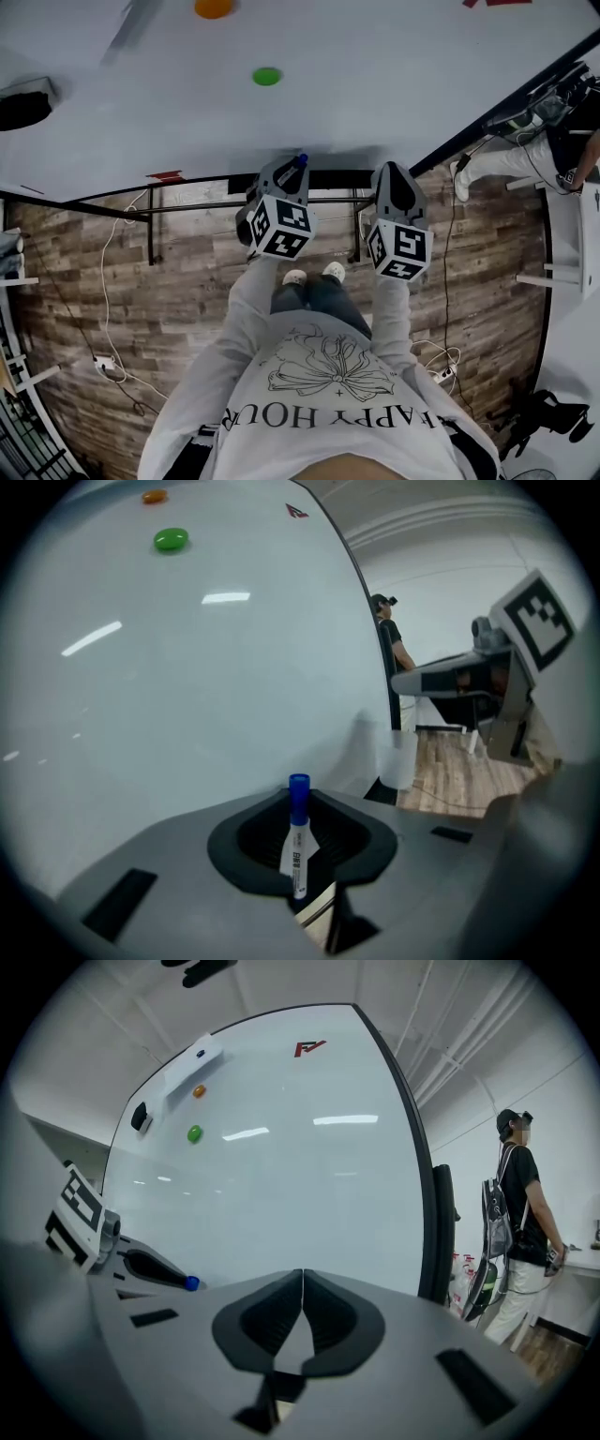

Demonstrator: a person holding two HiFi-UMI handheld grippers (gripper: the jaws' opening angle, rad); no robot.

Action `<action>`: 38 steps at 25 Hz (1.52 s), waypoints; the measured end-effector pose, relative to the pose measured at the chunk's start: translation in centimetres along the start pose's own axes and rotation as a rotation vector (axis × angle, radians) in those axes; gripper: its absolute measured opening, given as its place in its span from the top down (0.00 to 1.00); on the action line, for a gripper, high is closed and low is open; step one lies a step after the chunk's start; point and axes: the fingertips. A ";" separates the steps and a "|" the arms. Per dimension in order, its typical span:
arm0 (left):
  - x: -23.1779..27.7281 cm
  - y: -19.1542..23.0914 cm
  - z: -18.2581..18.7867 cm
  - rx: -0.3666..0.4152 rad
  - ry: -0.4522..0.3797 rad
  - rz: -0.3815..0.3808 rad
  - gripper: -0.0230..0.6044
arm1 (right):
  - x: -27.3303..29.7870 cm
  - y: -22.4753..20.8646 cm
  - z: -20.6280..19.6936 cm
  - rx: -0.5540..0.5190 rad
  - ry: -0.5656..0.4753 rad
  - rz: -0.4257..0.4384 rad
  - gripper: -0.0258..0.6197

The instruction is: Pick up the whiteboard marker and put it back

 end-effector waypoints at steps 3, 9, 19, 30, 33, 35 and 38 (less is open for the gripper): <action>0.9 -0.5 -1.2 0.114 0.047 0.029 0.87 | 0.1 0.0 -0.4 0.001 0.007 0.001 0.96; 2.8 -1.7 -3.6 0.293 0.128 0.049 0.87 | 0.4 -0.2 -0.7 0.005 0.010 -0.006 0.96; 5.2 -4.2 -6.4 0.439 0.212 0.038 0.87 | 0.0 -1.4 -0.9 0.011 0.016 -0.021 0.96; 6.9 -6.2 -8.4 0.495 0.242 0.000 0.86 | -0.7 -2.4 -1.5 0.020 0.025 -0.045 0.96; 7.2 -6.7 -9.1 0.484 0.257 -0.023 0.86 | -0.7 -2.6 -1.7 0.022 0.029 -0.053 0.96; 7.4 -7.0 -9.3 0.470 0.258 -0.035 0.86 | -0.7 -2.8 -1.7 0.025 0.028 -0.057 0.96; 7.5 -7.4 -9.3 0.454 0.255 -0.052 0.86 | -0.8 -3.1 -1.6 0.025 0.026 -0.062 0.96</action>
Point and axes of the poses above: the fingertips, and each gripper's own axes: x forward along the fingers, y to its left, z out of its top, and after that the axes turned 2 degrees about -x, right-handed
